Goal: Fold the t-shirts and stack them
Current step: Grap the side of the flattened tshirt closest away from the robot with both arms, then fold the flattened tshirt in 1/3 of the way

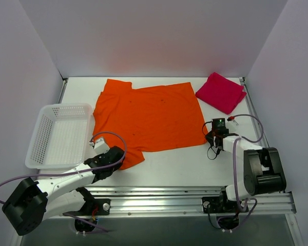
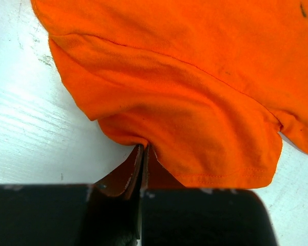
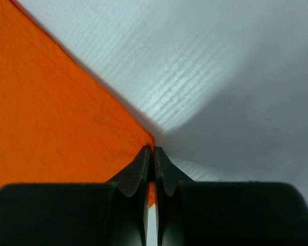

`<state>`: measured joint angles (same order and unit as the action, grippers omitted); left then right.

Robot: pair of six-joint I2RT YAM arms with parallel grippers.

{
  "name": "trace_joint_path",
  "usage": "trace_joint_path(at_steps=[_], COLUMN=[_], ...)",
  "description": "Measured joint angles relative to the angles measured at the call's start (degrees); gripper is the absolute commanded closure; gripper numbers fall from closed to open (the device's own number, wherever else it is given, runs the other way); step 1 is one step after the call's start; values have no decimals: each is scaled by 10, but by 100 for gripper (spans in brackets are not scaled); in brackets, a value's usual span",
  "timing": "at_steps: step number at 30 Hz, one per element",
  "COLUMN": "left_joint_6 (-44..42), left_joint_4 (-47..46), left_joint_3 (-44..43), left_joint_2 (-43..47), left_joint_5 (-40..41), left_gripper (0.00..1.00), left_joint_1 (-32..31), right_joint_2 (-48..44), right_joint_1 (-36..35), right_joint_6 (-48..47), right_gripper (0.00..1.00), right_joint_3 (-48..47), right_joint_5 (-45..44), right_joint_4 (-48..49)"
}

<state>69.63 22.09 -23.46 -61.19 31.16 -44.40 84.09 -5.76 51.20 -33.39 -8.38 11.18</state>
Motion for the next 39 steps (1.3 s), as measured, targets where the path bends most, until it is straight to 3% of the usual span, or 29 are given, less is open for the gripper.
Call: trace_joint_path(at_steps=[15, 25, 39], left_joint_6=[-33, -62, -101], left_joint_4=[16, 74, 112], left_joint_3=[-5, -87, -205], left_joint_2=[25, 91, 34], left_joint_5=[-3, -55, -125], left_gripper=[98, 98, 98], left_joint_1=[7, 7, 12], right_joint_2=[-265, -270, -257], right_joint_1=[2, 2, 2], right_joint_6=[11, 11, -7], right_gripper=[100, 100, 100], right_joint_3=[7, 20, 15], right_joint_5=[-99, -97, -78], right_joint_4=[-180, -211, -219])
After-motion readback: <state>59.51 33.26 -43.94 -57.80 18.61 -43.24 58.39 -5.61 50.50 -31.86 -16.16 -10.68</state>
